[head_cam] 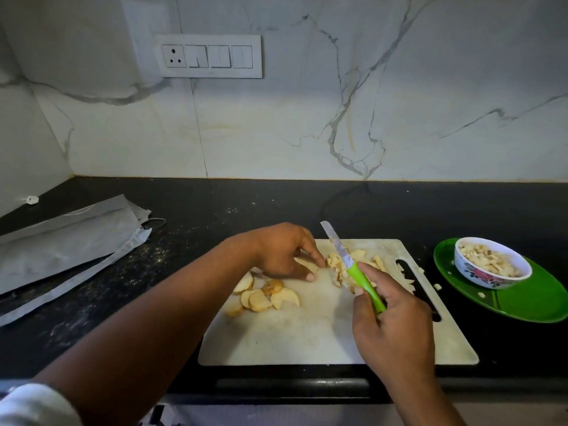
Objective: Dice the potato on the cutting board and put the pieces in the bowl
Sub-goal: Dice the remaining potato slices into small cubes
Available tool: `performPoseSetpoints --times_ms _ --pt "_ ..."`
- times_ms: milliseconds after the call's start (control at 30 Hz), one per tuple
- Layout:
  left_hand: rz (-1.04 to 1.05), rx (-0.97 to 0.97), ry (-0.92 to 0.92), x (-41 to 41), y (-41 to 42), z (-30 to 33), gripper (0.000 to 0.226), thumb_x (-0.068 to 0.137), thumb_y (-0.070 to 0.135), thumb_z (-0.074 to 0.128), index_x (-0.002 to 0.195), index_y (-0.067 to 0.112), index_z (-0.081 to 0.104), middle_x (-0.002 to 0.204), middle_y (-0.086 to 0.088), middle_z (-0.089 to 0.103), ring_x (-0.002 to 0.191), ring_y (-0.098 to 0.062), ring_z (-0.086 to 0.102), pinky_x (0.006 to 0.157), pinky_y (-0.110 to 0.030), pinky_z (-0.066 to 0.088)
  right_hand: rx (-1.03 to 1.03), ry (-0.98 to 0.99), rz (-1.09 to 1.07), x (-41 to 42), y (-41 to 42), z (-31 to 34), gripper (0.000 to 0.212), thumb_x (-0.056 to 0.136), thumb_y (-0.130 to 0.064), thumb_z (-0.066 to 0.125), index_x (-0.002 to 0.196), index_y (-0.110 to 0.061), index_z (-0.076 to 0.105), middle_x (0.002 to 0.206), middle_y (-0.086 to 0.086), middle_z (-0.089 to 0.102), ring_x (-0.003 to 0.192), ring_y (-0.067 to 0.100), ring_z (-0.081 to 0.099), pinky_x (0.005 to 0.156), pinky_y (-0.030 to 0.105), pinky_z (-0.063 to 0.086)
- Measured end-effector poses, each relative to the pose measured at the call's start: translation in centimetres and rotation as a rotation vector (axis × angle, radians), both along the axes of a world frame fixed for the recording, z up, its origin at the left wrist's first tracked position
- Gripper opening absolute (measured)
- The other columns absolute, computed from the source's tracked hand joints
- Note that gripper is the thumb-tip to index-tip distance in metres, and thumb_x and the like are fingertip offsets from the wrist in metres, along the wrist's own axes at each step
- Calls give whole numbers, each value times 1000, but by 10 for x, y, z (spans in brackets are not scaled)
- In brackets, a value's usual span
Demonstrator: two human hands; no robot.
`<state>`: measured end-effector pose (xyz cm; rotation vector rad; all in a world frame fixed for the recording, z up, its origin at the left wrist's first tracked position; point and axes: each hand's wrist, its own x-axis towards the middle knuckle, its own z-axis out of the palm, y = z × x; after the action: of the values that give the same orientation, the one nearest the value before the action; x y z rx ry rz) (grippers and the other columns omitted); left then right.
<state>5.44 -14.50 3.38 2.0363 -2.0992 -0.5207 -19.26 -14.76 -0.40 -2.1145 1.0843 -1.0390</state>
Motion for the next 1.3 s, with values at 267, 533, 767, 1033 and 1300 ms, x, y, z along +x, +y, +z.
performPoseSetpoints --times_ms 267,533,767,1033,1300 --pt "135 -219 34 -10 1 -14 13 93 30 75 103 33 82 96 18 68 88 -2 63 76 -15 47 58 -36 45 -3 -8 -6 42 89 -18 64 128 -33 64 90 -19 70 62 1 60 53 15 47" --pt "389 -246 -57 -18 4 -12 18 91 28 62 86 28 79 84 14 73 79 -8 67 80 -34 62 -13 32 29 -2 -7 -8 43 90 -22 62 131 -33 62 110 -20 69 77 7 66 67 27 59" --pt "203 -78 252 22 24 -7 35 94 30 75 128 39 71 121 19 70 98 2 67 93 -22 51 -20 83 26 -4 -4 -7 42 91 -21 62 131 -33 62 96 -18 71 55 0 58 47 11 41" --pt "188 -142 219 18 20 -16 25 77 39 90 101 34 83 94 18 72 83 3 63 76 -17 48 -155 290 12 3 6 3 44 88 -26 62 131 -34 61 110 -16 71 88 6 65 75 17 50" --pt "321 -195 210 6 12 -23 18 77 36 91 93 31 84 84 20 74 80 11 65 70 -9 47 -132 422 38 10 7 18 43 89 -31 60 131 -40 60 110 -19 69 92 4 64 77 11 46"
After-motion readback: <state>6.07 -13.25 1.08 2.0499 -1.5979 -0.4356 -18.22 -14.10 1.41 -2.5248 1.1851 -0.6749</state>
